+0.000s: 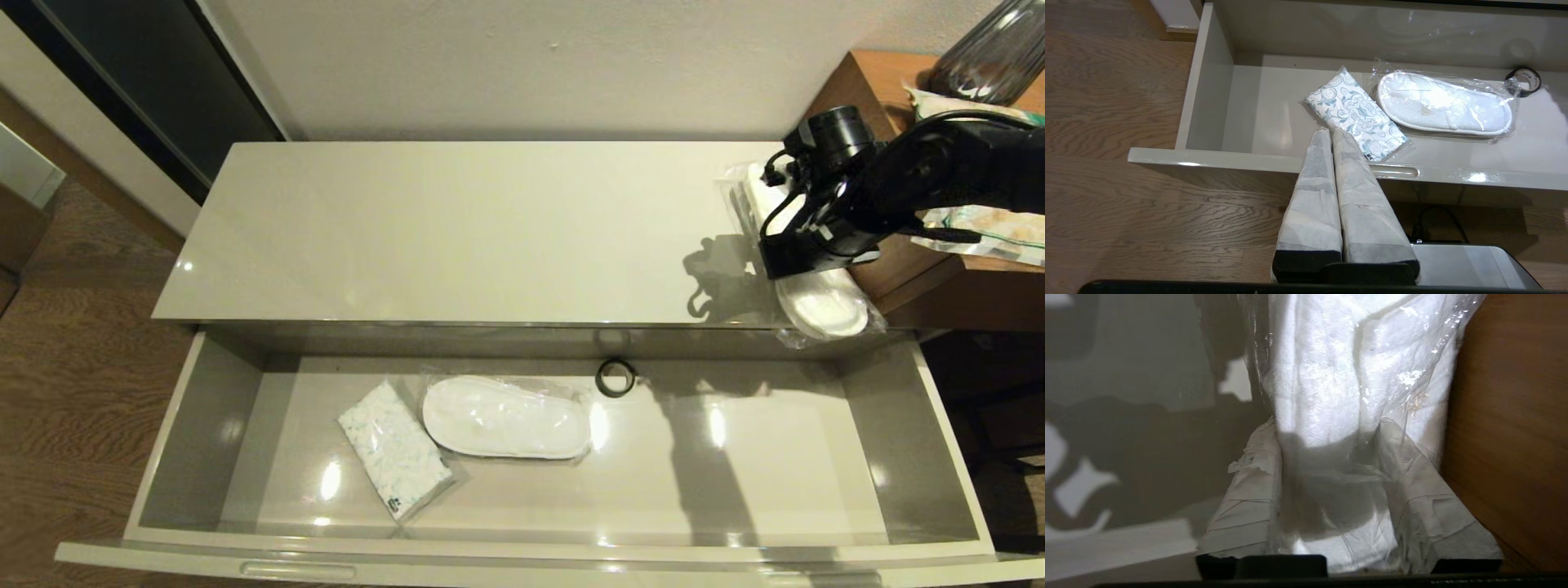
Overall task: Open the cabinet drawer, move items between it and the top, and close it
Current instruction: Pick up the disposable slippers on the table, then put the disposable slippers in the drawer
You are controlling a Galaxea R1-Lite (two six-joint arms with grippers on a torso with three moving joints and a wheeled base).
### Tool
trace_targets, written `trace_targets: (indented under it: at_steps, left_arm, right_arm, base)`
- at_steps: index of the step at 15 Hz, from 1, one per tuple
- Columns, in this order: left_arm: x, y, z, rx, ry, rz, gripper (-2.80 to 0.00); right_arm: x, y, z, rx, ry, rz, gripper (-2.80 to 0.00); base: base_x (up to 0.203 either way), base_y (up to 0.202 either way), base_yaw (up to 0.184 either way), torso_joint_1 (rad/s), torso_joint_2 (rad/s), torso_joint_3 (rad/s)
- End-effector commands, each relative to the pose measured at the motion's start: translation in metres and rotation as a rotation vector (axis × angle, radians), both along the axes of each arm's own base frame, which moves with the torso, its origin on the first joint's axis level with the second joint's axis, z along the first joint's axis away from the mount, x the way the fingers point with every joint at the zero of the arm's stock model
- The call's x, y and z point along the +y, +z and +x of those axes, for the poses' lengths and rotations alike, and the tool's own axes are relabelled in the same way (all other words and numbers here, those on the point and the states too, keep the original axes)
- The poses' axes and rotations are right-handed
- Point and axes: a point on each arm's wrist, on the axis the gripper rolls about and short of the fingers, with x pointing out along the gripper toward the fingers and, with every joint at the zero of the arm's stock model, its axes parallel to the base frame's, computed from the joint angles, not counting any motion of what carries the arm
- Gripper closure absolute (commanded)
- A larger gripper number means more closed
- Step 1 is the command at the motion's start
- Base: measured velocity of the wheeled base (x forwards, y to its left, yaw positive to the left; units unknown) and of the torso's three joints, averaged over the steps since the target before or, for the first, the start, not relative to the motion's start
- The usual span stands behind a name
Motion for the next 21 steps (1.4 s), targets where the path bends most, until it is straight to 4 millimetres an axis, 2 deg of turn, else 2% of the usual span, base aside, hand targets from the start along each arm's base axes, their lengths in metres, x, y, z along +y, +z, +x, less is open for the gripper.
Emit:
trace_targets:
  at_steps: [1,6,9,12,14,16,21]
  left_arm:
    - [0.000,0.000,0.000,-0.002,0.000,0.000,0.00]
    - [0.000,0.000,0.000,-0.003,0.000,0.000,0.00]
    - [0.000,0.000,0.000,-0.002,0.000,0.000,0.00]
    - [0.000,0.000,0.000,-0.002,0.000,0.000,0.00]
    - [0.000,0.000,0.000,-0.002,0.000,0.000,0.00]
    - [0.000,0.000,0.000,-0.002,0.000,0.000,0.00]
    - [0.000,0.000,0.000,-0.002,0.000,0.000,0.00]
  right_arm:
    - [-0.001,0.017,-0.017,-0.006,-0.005,0.003,0.00]
    - [0.000,0.026,-0.047,0.081,-0.052,0.088,0.00]
    - [0.002,0.031,-0.058,0.096,-0.063,0.102,0.00]
    - [0.003,0.049,-0.092,0.126,-0.058,0.132,0.00]
    - [0.006,0.052,-0.111,0.184,-0.066,0.159,0.00]
    - [0.010,0.050,-0.129,0.239,-0.075,0.168,0.00]
    - [0.019,0.023,-0.165,0.346,-0.066,0.159,0.00]
  base:
    - [0.000,0.000,0.000,0.000,0.00,0.000]
    - [0.000,0.000,0.000,0.000,0.00,0.000]
    - [0.000,0.000,0.000,0.000,0.00,0.000]
    - [0.000,0.000,0.000,0.000,0.00,0.000]
    - [0.000,0.000,0.000,0.000,0.00,0.000]
    - [0.000,0.000,0.000,0.000,0.00,0.000]
    - [0.000,0.000,0.000,0.000,0.00,0.000]
